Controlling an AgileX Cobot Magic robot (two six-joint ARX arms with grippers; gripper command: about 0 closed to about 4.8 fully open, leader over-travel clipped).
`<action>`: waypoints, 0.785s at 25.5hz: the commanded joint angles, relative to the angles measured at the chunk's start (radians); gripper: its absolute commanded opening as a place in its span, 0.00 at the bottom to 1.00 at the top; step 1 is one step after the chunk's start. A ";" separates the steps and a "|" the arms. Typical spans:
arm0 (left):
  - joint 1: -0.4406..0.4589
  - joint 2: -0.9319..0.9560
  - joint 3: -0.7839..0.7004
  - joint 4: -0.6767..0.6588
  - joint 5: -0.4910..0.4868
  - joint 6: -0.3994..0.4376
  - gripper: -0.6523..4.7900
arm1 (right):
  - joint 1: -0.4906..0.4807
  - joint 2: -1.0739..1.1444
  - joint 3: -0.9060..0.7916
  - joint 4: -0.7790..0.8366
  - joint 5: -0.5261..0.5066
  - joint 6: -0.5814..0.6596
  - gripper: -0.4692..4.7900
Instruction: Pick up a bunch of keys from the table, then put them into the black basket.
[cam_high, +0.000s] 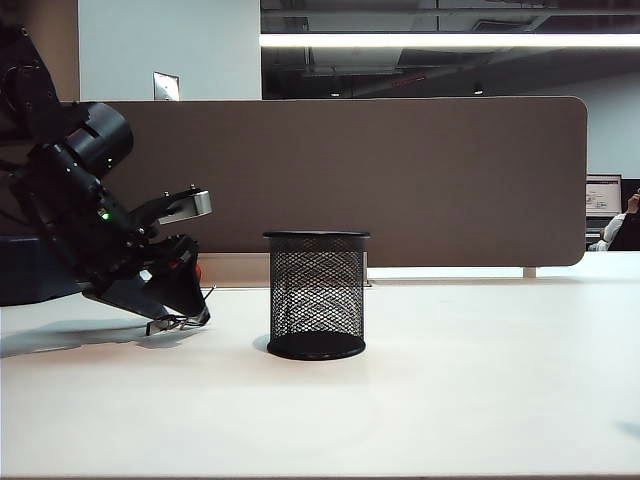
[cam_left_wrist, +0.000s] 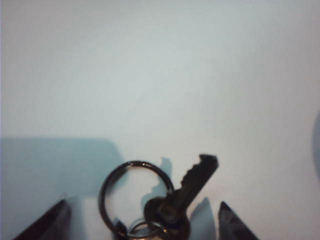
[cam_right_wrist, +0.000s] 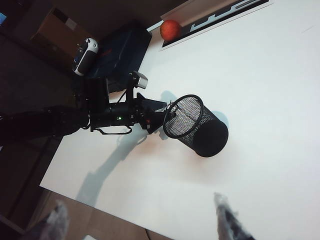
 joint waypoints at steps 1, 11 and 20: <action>0.003 0.023 -0.021 -0.159 -0.026 -0.016 0.49 | 0.001 0.001 0.006 0.014 0.000 0.001 0.82; 0.003 0.023 -0.021 -0.154 -0.024 -0.014 0.11 | 0.000 0.001 0.006 0.053 0.001 0.001 0.81; 0.003 0.018 0.002 -0.151 -0.009 0.022 0.11 | 0.001 0.001 0.006 0.059 0.001 0.001 0.81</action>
